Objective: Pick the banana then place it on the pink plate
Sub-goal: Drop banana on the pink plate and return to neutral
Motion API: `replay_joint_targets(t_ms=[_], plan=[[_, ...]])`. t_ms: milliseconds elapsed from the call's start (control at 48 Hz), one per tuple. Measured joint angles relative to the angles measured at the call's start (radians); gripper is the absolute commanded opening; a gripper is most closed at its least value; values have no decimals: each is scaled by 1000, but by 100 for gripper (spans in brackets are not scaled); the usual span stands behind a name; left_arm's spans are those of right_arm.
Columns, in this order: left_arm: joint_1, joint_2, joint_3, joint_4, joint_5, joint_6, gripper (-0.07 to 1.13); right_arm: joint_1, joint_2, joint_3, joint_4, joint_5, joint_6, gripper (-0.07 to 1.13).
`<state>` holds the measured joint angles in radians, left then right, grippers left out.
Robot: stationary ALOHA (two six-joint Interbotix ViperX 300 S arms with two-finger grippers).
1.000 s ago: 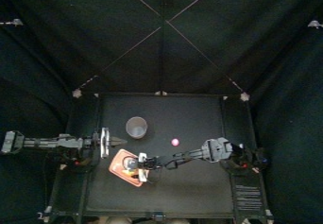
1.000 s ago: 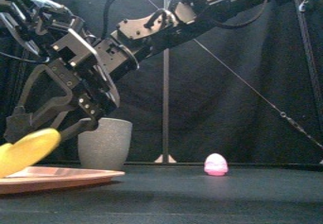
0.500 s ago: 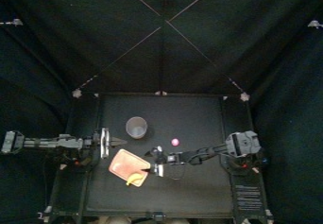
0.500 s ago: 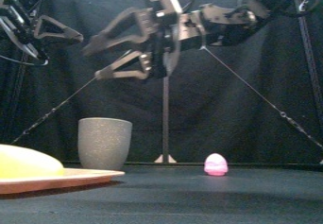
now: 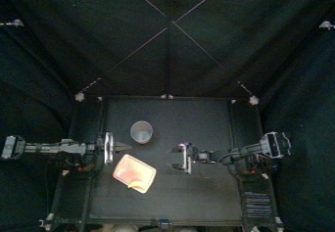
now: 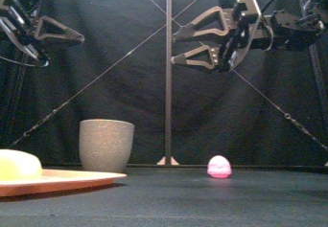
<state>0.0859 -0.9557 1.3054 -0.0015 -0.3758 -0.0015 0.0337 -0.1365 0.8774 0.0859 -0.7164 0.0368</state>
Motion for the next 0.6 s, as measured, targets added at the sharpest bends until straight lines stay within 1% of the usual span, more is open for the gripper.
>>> replay_joint_targets(t_ms=[604], plan=[[29, 0, 20, 0, 0, 2, 3, -6, -25, 17, -3, 0, -3, 97]])
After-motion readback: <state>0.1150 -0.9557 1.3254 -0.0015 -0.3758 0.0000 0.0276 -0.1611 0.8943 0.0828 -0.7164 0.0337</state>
